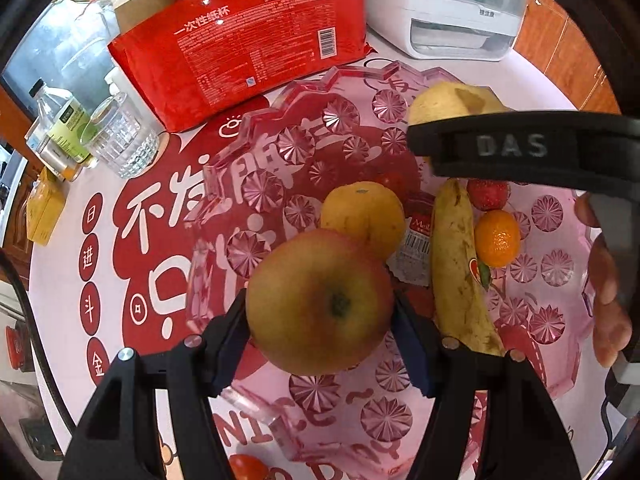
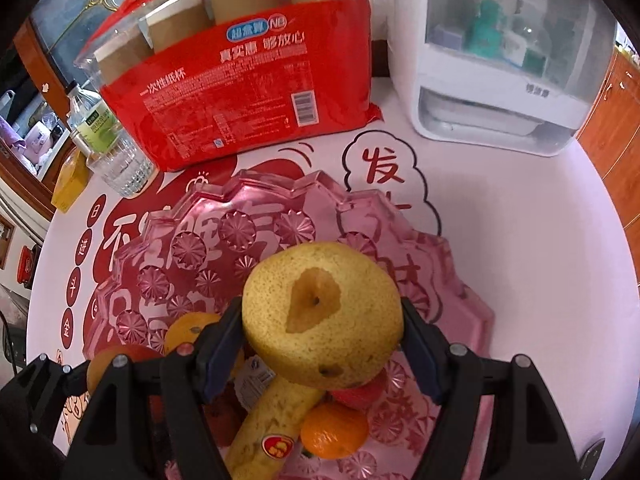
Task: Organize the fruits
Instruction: 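Open both tools to set the pear and apple into the bowl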
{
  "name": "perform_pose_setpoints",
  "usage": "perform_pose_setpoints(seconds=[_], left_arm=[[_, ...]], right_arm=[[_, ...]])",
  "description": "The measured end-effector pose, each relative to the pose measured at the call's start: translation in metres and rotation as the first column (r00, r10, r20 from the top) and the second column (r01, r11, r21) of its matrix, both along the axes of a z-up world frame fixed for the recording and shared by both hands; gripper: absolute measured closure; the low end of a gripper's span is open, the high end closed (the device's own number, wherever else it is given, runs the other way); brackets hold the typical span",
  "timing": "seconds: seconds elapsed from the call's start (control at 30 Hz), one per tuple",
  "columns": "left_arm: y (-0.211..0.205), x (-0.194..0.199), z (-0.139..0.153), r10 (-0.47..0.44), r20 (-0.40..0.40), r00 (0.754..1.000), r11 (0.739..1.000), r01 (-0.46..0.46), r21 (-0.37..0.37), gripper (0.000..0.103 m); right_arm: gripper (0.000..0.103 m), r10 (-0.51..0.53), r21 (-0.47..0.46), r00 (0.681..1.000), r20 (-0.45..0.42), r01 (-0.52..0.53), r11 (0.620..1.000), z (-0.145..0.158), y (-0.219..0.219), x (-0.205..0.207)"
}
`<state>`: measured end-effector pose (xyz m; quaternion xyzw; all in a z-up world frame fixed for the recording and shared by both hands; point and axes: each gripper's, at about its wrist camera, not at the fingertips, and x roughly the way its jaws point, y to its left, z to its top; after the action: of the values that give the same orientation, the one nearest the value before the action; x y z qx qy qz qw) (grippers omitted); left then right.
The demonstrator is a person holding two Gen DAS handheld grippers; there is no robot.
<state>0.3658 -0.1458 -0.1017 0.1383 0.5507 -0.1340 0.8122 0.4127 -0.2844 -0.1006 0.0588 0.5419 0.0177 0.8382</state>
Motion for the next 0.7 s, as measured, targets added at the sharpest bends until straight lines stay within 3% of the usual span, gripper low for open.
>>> perform_pose_setpoints(seconds=[0.23,0.3,0.37,0.53,0.7], left_arm=[[-0.004,0.002,-0.005,-0.002,0.015,1.000,1.000,0.002,-0.019,0.035],[-0.004,0.002,-0.003,0.003,0.033,0.999,1.000,-0.002,-0.029,0.019],[-0.003,0.004,-0.001,0.016,0.045,0.999,0.999,-0.014,-0.044,0.011],[-0.002,0.006,-0.001,0.023,0.018,1.000,0.997,-0.021,-0.077,0.007],[-0.009,0.000,-0.003,0.010,0.011,1.000,1.000,-0.010,-0.027,0.007]], right_arm=[[0.029,-0.002,-0.007,1.000,-0.007,0.002,1.000,-0.007,0.004,0.003],[0.028,0.002,-0.004,1.000,0.000,-0.002,1.000,-0.007,0.004,0.003],[0.028,0.016,0.021,1.000,0.008,-0.016,1.000,-0.006,0.005,0.001],[0.024,0.012,0.060,1.000,0.017,-0.013,0.998,-0.004,0.002,-0.003],[0.021,0.011,0.106,0.999,0.036,-0.015,0.994,0.003,-0.002,-0.011]])
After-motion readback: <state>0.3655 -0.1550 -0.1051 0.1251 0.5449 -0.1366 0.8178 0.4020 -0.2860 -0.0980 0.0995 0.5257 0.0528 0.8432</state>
